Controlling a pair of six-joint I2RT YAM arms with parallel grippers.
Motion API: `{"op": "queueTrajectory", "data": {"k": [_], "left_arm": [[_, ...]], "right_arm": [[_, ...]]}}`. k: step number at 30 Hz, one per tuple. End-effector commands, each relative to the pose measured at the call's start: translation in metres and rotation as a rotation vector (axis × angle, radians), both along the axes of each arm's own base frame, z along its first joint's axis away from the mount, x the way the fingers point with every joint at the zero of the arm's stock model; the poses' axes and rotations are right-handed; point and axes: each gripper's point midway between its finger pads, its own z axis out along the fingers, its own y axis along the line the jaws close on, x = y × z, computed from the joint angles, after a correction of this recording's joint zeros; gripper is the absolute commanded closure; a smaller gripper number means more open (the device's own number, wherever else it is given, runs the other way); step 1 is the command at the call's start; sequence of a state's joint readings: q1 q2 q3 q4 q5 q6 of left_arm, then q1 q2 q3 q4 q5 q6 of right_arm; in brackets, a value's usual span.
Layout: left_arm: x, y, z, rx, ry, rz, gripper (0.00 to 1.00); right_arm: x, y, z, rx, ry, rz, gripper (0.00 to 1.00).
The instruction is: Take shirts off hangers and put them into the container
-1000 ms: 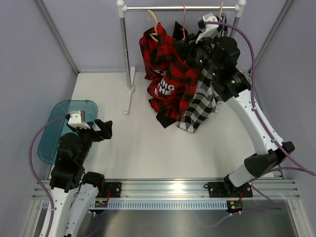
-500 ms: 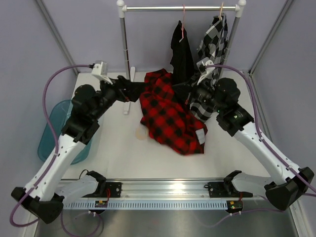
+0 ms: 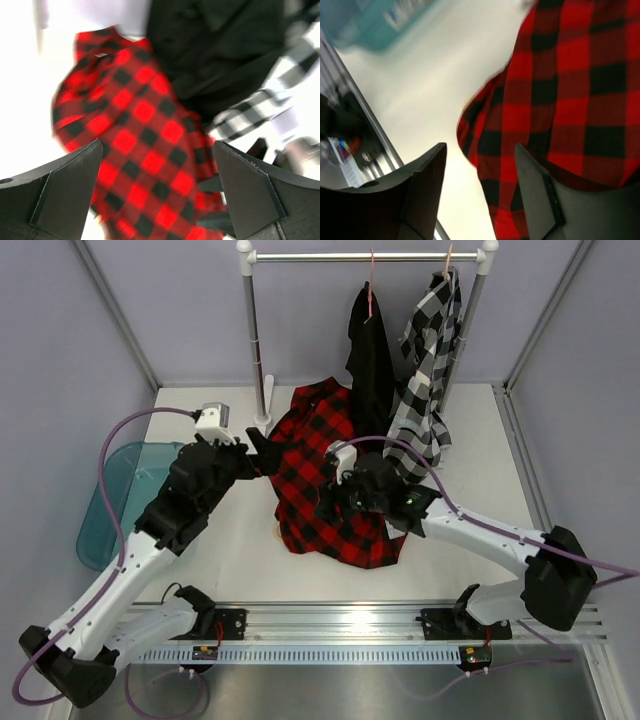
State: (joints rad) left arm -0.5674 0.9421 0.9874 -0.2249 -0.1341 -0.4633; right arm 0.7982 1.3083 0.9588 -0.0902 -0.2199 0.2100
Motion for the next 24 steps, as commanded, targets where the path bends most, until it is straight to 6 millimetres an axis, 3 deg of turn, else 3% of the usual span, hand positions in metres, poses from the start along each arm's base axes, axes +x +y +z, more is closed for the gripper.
{"op": "queueTrajectory", "data": {"k": [1,6,12,14,15,17,21,24], "left_arm": [[-0.011,0.051,-0.007,0.085,-0.017,0.193,0.01],[-0.039,0.092,-0.039,0.199,0.059,0.289,0.01],[-0.063,0.114,-0.046,0.178,0.014,0.322,0.01],[-0.066,0.118,-0.045,0.175,-0.003,0.332,0.01],[-0.068,0.120,-0.046,0.172,-0.009,0.337,0.01],[-0.068,0.121,-0.045,0.169,-0.020,0.337,0.01],[-0.067,0.119,-0.048,0.178,-0.015,0.328,0.01],[-0.067,0.118,-0.052,0.186,-0.007,0.324,0.01]], "right_arm": [[-0.022,0.000,-0.060,-0.194,0.037,0.021,0.30],[-0.039,-0.011,-0.115,-0.389,0.144,0.022,0.23],[-0.044,-0.030,-0.153,-0.517,0.244,-0.048,0.11],[-0.043,-0.025,-0.153,-0.523,0.264,-0.046,0.10],[-0.048,-0.030,-0.167,-0.582,0.311,-0.046,0.10],[-0.045,-0.027,-0.172,-0.610,0.320,-0.053,0.09],[-0.048,-0.031,-0.199,-0.692,0.376,-0.055,0.09],[-0.052,-0.032,-0.212,-0.731,0.414,-0.052,0.14]]}}
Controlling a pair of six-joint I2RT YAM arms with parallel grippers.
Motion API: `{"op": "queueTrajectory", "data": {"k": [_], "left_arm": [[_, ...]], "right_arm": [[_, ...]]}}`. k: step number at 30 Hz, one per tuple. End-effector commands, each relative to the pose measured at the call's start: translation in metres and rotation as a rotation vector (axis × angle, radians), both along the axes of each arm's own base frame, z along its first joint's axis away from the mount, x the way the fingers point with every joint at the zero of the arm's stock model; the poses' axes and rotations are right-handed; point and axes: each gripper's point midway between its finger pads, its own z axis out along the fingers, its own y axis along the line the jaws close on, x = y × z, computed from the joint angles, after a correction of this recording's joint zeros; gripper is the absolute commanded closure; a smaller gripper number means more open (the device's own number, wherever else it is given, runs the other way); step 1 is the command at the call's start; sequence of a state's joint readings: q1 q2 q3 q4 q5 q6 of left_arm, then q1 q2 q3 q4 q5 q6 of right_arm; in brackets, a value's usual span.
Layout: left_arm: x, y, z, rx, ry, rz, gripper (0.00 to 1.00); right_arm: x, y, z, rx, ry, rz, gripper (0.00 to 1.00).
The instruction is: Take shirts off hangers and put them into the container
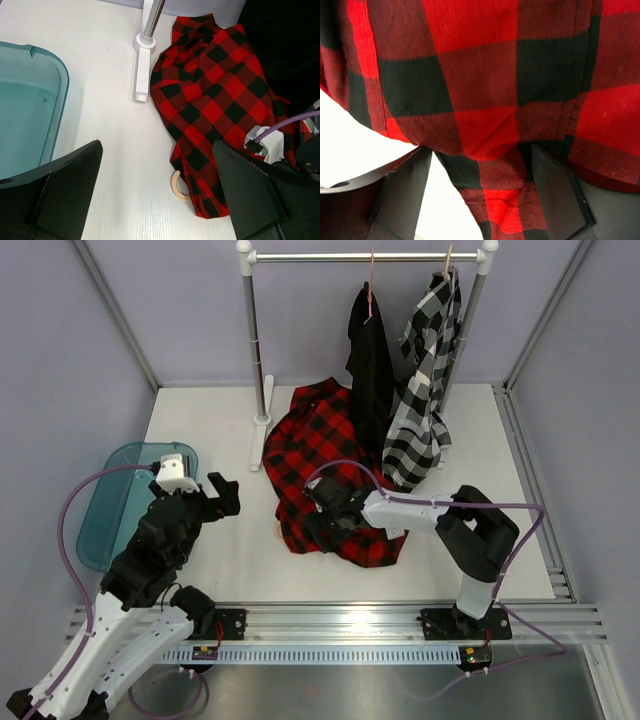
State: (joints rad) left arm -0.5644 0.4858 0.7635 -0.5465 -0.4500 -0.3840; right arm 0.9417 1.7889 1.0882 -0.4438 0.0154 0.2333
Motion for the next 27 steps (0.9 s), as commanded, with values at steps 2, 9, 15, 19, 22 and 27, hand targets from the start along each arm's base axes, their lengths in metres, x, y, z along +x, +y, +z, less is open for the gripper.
{"op": "queueTrajectory", "data": {"k": [2,9,15,19,22,27], "left_arm": [[0.004,0.004,0.005,0.006,-0.028,0.024,0.01],[0.003,-0.001,0.005,0.000,-0.032,-0.003,0.01],[-0.001,-0.023,0.011,-0.033,-0.043,-0.127,0.01],[-0.007,-0.040,0.018,-0.070,-0.057,-0.225,0.01],[-0.010,-0.045,0.025,-0.117,-0.057,-0.245,0.01],[-0.011,-0.051,0.031,-0.209,-0.036,-0.236,0.01]], "right_arm": [[-0.016,-0.012,-0.034,-0.121,0.092,-0.014,0.23],[-0.019,-0.009,-0.037,-0.124,0.106,0.010,0.96],[-0.022,0.019,0.027,0.088,0.075,0.056,1.00],[-0.018,0.038,0.095,0.250,0.005,0.083,1.00],[-0.014,0.041,0.137,0.335,-0.068,0.080,1.00],[-0.007,0.042,0.194,0.471,-0.182,0.046,1.00]]}}
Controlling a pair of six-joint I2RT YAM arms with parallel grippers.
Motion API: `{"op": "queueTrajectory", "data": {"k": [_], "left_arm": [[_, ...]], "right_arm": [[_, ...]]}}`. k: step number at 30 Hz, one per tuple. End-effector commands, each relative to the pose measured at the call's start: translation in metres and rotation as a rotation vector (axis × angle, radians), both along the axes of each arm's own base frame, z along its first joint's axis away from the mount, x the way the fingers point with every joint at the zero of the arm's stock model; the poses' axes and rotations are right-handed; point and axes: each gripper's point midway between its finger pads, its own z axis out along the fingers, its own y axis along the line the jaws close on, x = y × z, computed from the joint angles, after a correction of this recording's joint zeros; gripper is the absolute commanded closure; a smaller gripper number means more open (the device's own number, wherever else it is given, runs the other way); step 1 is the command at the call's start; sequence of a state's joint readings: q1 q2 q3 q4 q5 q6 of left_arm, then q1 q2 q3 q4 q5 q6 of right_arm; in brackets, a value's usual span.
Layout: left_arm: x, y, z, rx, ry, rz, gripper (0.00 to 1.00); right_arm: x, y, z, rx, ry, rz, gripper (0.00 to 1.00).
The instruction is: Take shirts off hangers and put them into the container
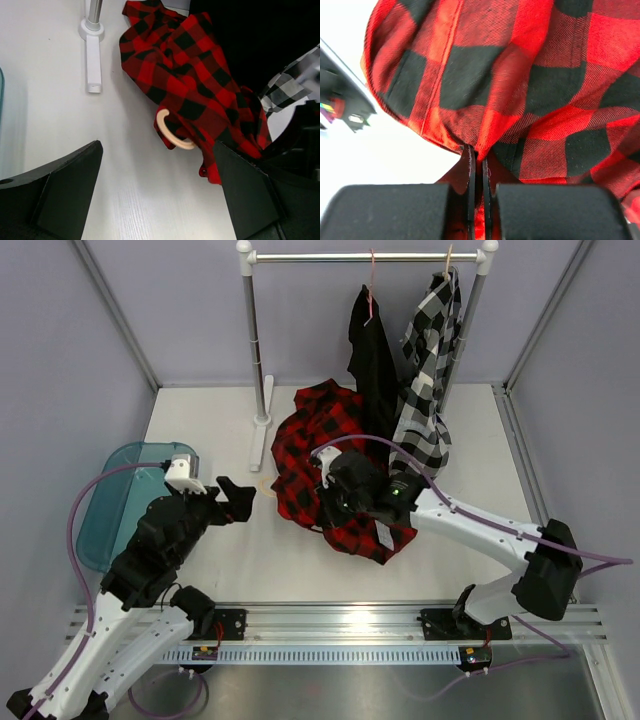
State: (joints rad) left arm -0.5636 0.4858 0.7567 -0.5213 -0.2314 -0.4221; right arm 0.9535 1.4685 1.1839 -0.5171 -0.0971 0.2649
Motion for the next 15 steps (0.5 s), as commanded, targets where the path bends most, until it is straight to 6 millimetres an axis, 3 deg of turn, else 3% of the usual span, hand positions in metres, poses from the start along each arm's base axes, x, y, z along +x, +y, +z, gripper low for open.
{"op": "queueTrajectory", "data": {"k": [1,2,7,12,15], "left_arm": [[0.000,-0.014,0.031,-0.153,-0.030,-0.024,0.01],[0.001,-0.016,0.034,-0.175,-0.029,-0.023,0.01],[0.009,-0.033,0.039,-0.312,0.058,-0.010,0.04],[0.027,-0.044,0.034,-0.357,0.133,0.033,0.07],[0.037,-0.046,0.023,-0.362,0.186,0.085,0.14]], "right_arm": [[0.003,0.011,0.053,0.142,-0.077,-0.019,1.00],[0.005,0.012,0.062,0.171,-0.096,-0.027,1.00],[0.009,0.012,0.067,0.198,-0.115,-0.056,1.00],[0.009,0.016,0.069,0.228,-0.109,-0.059,1.00],[0.009,0.017,0.071,0.244,-0.111,-0.061,1.00]]}}
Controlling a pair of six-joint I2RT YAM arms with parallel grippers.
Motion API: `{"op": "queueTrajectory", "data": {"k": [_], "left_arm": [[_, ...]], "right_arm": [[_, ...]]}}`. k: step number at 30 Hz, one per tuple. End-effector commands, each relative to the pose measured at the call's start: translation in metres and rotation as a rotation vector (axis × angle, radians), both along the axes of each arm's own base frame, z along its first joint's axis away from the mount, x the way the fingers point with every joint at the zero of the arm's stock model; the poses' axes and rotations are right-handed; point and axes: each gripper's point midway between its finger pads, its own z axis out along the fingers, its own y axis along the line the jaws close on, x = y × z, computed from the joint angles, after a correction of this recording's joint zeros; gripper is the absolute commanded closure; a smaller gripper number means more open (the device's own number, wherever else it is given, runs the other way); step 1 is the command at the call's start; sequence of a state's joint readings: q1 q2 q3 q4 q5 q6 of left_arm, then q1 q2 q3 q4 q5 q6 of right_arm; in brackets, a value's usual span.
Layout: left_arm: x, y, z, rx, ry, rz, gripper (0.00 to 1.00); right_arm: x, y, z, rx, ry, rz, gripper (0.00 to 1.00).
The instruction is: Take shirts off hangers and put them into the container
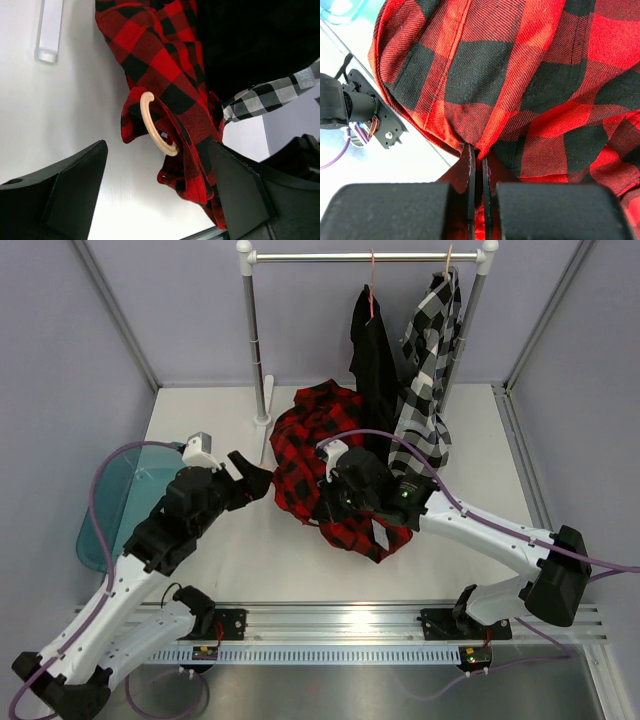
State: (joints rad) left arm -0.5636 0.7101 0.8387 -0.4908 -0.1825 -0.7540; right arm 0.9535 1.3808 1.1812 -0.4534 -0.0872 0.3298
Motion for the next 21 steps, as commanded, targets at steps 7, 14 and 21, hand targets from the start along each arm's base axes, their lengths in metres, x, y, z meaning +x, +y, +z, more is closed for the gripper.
{"op": "queueTrajectory", "data": {"k": [7,14,21], "left_arm": [[0.025,-0.011,0.012,-0.111,0.038,0.088,0.30],[0.030,-0.012,0.010,-0.129,0.039,0.110,0.59],[0.035,-0.021,0.001,-0.145,0.080,0.104,0.62]], "right_arm": [[0.006,0.015,0.028,0.133,-0.067,-0.011,1.00],[0.005,0.018,0.025,0.149,-0.060,-0.010,1.00],[0.006,0.020,0.026,0.168,-0.065,-0.014,1.00]]}}
